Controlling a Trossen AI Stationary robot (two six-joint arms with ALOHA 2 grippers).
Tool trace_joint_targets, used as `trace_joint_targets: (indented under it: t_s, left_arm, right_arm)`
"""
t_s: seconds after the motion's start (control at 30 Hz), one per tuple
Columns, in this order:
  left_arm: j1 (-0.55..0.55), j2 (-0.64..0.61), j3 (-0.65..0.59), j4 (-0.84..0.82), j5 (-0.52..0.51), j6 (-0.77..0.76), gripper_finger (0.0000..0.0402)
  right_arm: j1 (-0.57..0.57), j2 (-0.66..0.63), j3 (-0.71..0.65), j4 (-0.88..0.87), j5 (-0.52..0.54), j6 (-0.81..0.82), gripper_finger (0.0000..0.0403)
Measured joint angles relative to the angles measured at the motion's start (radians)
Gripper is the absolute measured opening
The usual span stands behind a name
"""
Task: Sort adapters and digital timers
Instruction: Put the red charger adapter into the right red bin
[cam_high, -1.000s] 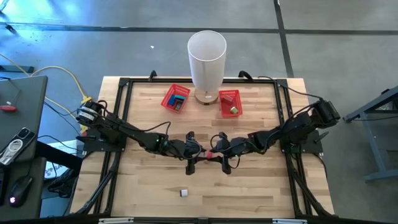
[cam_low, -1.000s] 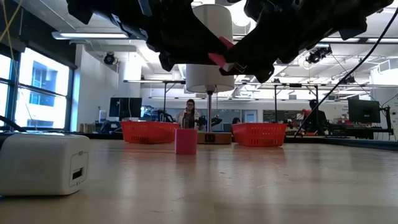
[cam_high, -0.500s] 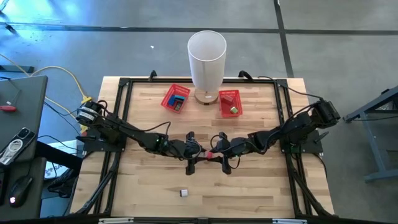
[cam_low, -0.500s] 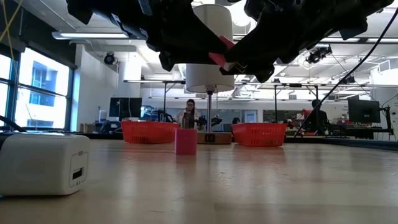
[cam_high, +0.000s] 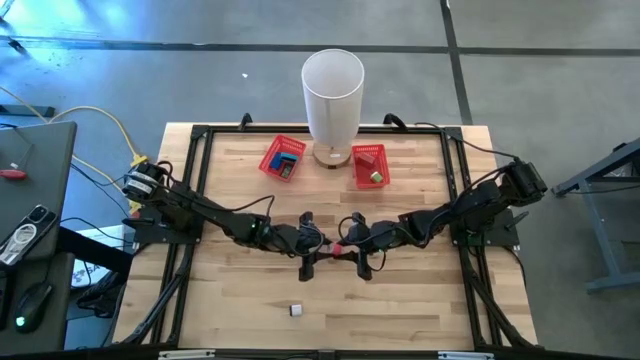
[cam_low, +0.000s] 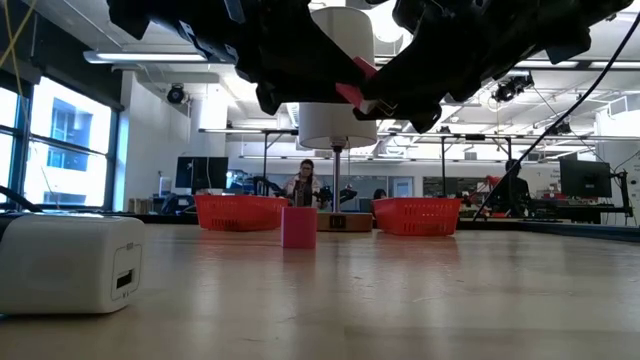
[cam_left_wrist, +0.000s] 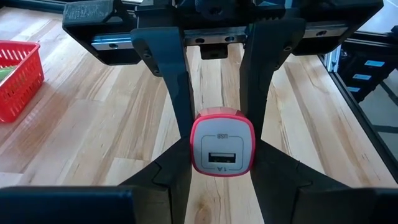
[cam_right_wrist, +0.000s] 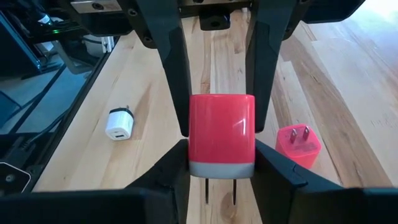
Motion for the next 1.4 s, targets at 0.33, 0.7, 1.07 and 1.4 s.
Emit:
trace_joint_targets:
  t_s: [0.33,0.7,1.07,1.4]
  left_arm:
    - [0.0,0.0,0.001,0.007,0.0,-0.004,0.0211]
    - [0.0,0.0,0.001,0.001,-0.003,-0.004,0.0281]
    - [-0.007,0.0,0.001,-0.002,-0.002,-0.003,0.0281]
    - [-0.026,0.0,0.0,-0.049,-0.002,-0.002,0.0281]
  right_arm:
    - [0.001,0.002,-0.001,-0.013,-0.006,-0.003,0.012]
    - [0.019,0.002,-0.001,-0.061,-0.003,0.014,0.012]
    - [0.022,0.002,-0.001,-0.361,0.087,0.178,0.012]
    - [0.021,-0.003,-0.001,-0.506,0.162,0.259,0.012]
